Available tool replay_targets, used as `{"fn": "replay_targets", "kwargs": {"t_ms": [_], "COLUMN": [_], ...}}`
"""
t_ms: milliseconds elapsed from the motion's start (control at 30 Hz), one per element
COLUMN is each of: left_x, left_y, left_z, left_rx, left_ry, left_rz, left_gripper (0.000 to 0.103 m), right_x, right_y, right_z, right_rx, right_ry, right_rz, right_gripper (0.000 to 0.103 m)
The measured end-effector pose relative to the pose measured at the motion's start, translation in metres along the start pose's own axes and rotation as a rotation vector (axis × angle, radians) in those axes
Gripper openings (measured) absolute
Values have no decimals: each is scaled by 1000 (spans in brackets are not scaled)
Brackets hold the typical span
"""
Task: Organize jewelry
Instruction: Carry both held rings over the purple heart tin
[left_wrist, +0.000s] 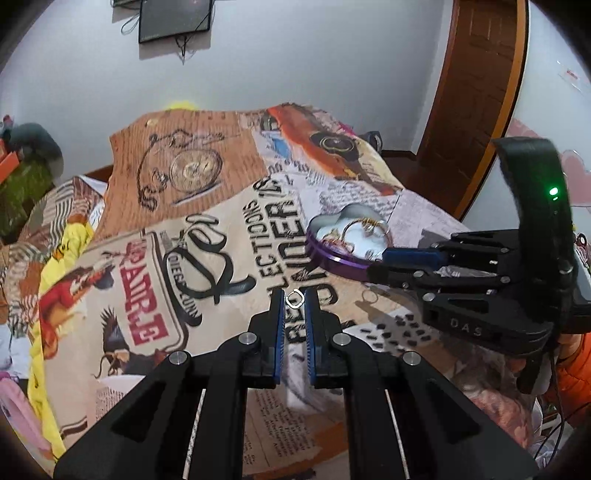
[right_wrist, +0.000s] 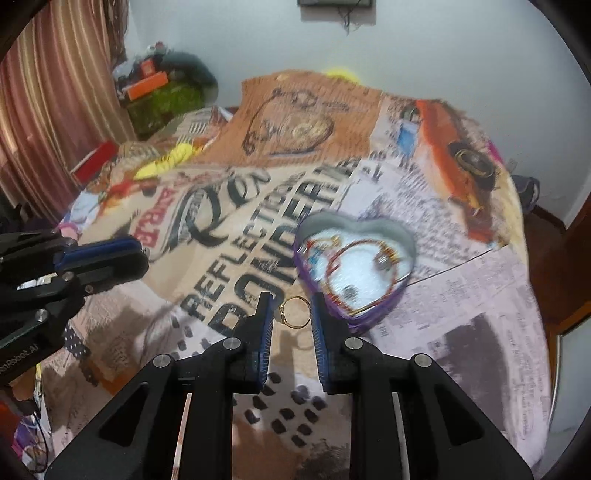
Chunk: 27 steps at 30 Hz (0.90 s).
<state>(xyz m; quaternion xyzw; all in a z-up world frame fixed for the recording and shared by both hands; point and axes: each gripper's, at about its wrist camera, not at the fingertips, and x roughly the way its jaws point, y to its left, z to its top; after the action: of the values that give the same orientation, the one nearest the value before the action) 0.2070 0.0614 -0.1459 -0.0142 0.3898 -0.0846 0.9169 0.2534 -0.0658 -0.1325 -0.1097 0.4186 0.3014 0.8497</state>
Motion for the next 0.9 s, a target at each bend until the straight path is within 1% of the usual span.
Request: {"fn": "replay_targets", "kwargs": {"t_ms": [233, 467, 667, 900], "left_x": [-3, 3, 19, 44], "left_y": [-16, -28, -32, -34], "left_z": [18, 37, 51, 61], "left_rx": [22, 39, 33, 25], "left_ry": [-32, -58, -60, -37], "left_rz": [-1, -3, -14, -31], "left_gripper": [9, 9, 9, 9], "right_x": [-35, -55, -52, -30], "right_y": [-17, -36, -49, -54], "right_z": [12, 15, 19, 19], "right_rx": [42, 78, 106, 107], "right_ry": [-109, -178, -196, -167], "right_rz": [-21, -35, -30, -10], "right_gripper": [18, 18, 18, 18]}}
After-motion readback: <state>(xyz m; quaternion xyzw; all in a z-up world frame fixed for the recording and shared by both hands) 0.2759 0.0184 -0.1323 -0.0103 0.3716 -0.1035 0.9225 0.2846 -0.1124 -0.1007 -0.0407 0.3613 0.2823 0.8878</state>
